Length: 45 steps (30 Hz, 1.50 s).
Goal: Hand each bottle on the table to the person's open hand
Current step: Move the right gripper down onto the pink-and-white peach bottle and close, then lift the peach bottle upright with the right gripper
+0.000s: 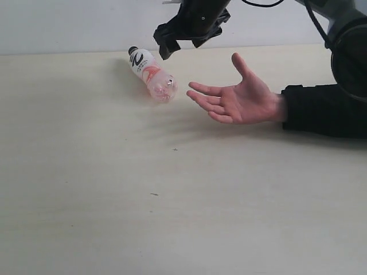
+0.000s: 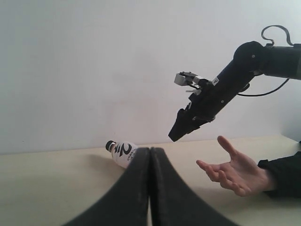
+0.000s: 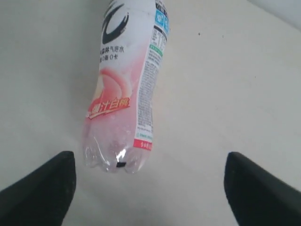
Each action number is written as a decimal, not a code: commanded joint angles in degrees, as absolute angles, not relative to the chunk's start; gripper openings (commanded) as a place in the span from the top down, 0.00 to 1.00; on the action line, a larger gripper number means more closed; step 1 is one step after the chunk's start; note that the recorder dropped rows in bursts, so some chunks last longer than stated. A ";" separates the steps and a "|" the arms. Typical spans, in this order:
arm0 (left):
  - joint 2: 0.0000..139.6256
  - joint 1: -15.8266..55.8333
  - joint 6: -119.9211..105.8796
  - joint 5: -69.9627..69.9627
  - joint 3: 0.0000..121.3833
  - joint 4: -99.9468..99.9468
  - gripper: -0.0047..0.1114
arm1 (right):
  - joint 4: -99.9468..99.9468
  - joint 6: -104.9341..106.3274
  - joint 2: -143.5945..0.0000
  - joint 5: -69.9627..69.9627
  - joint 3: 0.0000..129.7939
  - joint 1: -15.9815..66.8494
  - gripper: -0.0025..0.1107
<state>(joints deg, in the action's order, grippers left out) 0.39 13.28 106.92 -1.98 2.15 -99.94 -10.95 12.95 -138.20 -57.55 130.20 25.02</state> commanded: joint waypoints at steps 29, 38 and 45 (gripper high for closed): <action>0.00 13.17 106.56 -2.01 1.97 -99.95 0.96 | -13.75 18.54 -139.43 -51.09 131.08 30.95 0.25; 0.00 13.17 106.55 -2.11 1.97 -99.95 0.96 | -6.59 10.42 -140.22 -48.74 131.08 32.02 0.25; 0.00 13.17 106.55 -2.11 1.97 -99.95 0.96 | -2.83 8.12 -137.15 -55.85 131.84 31.88 0.37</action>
<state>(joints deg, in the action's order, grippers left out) 0.39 13.28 106.81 -1.98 2.15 -100.06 -4.49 9.36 -139.33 -53.29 130.99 32.10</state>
